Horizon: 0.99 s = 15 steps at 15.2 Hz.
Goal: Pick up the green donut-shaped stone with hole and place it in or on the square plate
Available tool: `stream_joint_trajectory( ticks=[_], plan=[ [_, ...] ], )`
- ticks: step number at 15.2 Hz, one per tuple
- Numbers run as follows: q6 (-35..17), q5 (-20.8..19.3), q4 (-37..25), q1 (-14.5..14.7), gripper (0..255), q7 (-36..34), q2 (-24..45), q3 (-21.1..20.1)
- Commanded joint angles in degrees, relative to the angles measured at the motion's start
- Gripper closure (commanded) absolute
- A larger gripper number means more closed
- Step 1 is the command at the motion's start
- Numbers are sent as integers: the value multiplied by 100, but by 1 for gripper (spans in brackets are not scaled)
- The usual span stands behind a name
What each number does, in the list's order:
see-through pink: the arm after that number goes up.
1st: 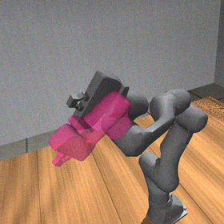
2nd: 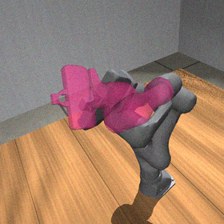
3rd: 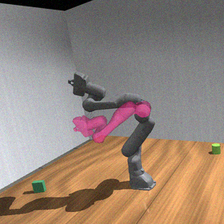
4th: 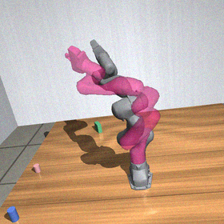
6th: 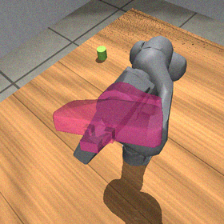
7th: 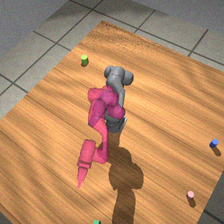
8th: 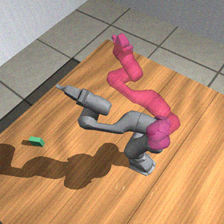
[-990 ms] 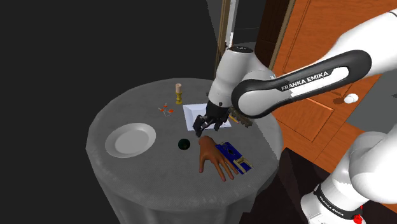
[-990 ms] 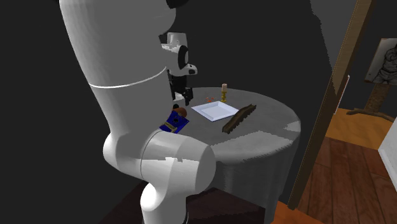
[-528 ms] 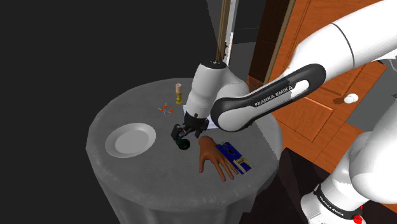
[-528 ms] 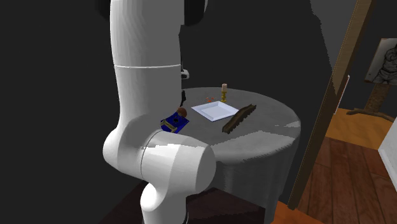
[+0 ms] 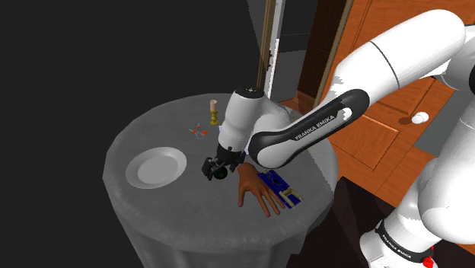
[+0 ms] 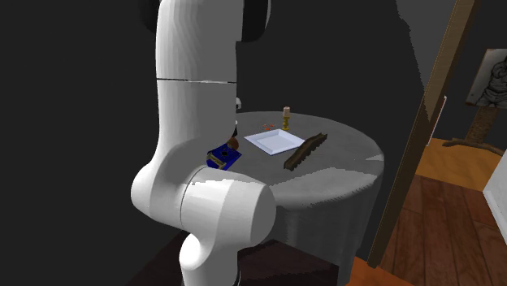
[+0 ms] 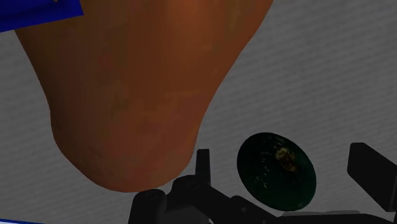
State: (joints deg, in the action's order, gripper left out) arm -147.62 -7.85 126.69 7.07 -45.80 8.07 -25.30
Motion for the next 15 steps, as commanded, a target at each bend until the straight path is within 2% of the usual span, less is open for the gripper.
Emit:
stream_joint_trajectory(
  ticks=[1,7,8,15],
  plan=[
    [-31,-32,1,11,0,-29,31,5],
    [-31,-32,1,11,0,-29,31,5],
    [-30,-34,-3,12,255,-31,34,6],
    [-23,-39,-19,13,255,-32,45,7]
  ],
)
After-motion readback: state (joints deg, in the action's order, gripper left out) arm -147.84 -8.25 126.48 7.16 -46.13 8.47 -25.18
